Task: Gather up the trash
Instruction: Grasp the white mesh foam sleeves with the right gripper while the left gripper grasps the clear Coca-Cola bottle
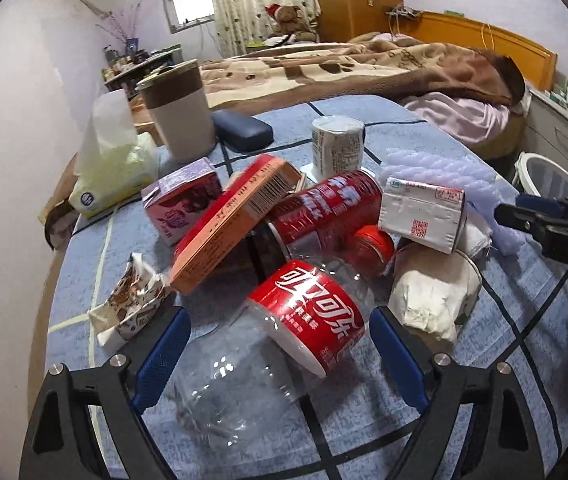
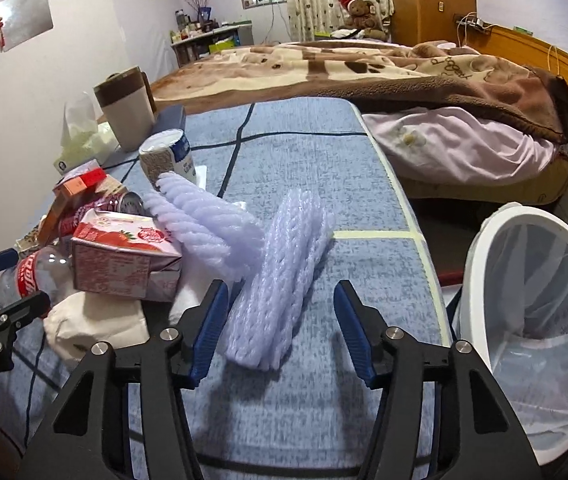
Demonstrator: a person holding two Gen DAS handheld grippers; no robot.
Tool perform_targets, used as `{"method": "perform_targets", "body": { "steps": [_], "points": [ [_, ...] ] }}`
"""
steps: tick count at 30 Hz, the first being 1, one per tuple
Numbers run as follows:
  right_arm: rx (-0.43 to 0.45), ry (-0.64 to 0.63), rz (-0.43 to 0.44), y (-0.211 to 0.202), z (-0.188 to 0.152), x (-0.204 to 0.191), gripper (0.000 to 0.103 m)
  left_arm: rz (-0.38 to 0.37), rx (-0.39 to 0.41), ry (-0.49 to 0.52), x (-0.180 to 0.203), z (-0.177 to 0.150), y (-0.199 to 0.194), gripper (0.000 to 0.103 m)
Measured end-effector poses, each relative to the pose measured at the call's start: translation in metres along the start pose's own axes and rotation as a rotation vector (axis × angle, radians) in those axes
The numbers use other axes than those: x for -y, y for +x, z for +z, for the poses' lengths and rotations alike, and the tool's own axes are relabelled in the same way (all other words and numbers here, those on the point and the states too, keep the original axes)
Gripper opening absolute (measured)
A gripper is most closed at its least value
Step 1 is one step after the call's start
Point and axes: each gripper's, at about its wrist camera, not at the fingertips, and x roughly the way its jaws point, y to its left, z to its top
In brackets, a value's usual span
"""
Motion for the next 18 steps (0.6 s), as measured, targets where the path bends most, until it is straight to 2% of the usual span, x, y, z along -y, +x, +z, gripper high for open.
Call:
{"method": "perform_targets", "body": {
  "steps": [4, 7, 12, 18],
  "points": [
    [-0.021, 0.001, 0.006, 0.008, 0.004, 0.000, 0.050, -0.037, -0.023, 0.000, -0.001, 0.005, 0.007, 0.087],
    [-0.041, -0.002, 0.011, 0.013, 0.005, 0.002, 0.044, -0.064, -0.049, 0.026, 0.004, 0.006, 0.010, 0.077],
    [-0.051, 0.002, 0.025, 0.013, 0.004, 0.005, 0.036, -0.069, -0.079, 0.036, 0.014, 0.006, 0.010, 0.071],
    [-0.040, 0.001, 0.043, 0.011, 0.004, 0.009, 0.031, -0.096, -0.093, -0.006, 0.013, 0.007, 0.010, 0.071]
  ]
}}
